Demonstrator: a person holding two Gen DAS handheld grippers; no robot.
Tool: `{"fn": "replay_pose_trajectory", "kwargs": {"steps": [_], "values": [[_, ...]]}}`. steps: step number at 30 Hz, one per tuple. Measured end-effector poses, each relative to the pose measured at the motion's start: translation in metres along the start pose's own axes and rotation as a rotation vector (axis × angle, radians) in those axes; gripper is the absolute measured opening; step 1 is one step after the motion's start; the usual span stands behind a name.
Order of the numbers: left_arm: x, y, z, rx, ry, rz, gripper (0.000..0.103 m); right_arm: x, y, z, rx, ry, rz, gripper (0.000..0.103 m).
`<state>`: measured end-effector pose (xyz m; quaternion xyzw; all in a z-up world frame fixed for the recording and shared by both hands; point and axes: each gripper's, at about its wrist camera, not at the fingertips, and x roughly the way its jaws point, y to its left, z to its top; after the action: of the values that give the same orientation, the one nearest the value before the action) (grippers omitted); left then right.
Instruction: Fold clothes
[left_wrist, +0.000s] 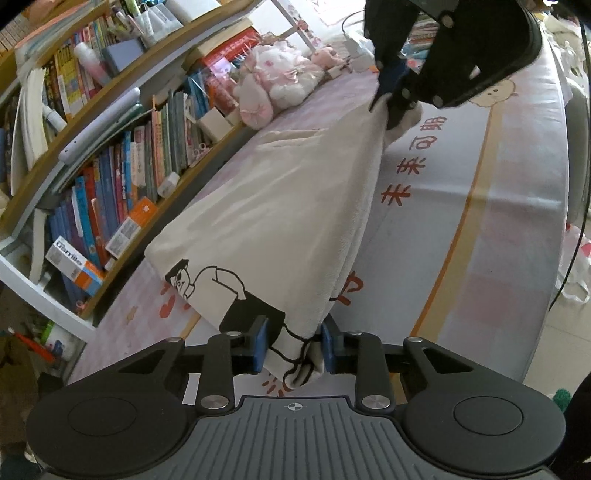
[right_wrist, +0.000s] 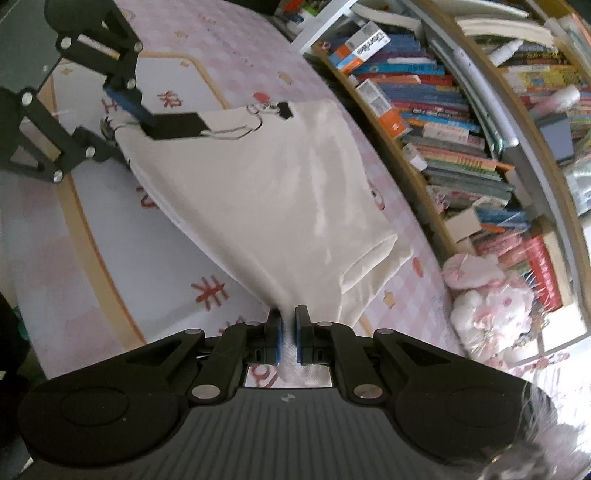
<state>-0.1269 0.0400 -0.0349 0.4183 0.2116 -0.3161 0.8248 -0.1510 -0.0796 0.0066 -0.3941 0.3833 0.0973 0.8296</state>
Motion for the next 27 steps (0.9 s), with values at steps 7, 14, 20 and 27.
{"fn": "replay_pose_trajectory", "kwargs": {"steps": [7,14,20,27], "values": [[0.001,0.004,-0.001,-0.020,-0.006,-0.015,0.028,0.016,0.022,-0.011,-0.174,0.024,-0.075,0.030],[0.001,0.005,-0.001,-0.015,-0.003,-0.011,0.034,0.033,0.047,-0.030,-0.409,0.009,-0.160,0.031],[0.000,0.005,-0.001,0.027,-0.005,-0.025,0.030,0.034,0.053,-0.038,-0.457,-0.008,-0.169,0.025],[0.003,0.001,0.001,0.047,0.020,-0.064,0.006,0.037,0.055,-0.034,-0.401,0.013,-0.159,0.017]]}}
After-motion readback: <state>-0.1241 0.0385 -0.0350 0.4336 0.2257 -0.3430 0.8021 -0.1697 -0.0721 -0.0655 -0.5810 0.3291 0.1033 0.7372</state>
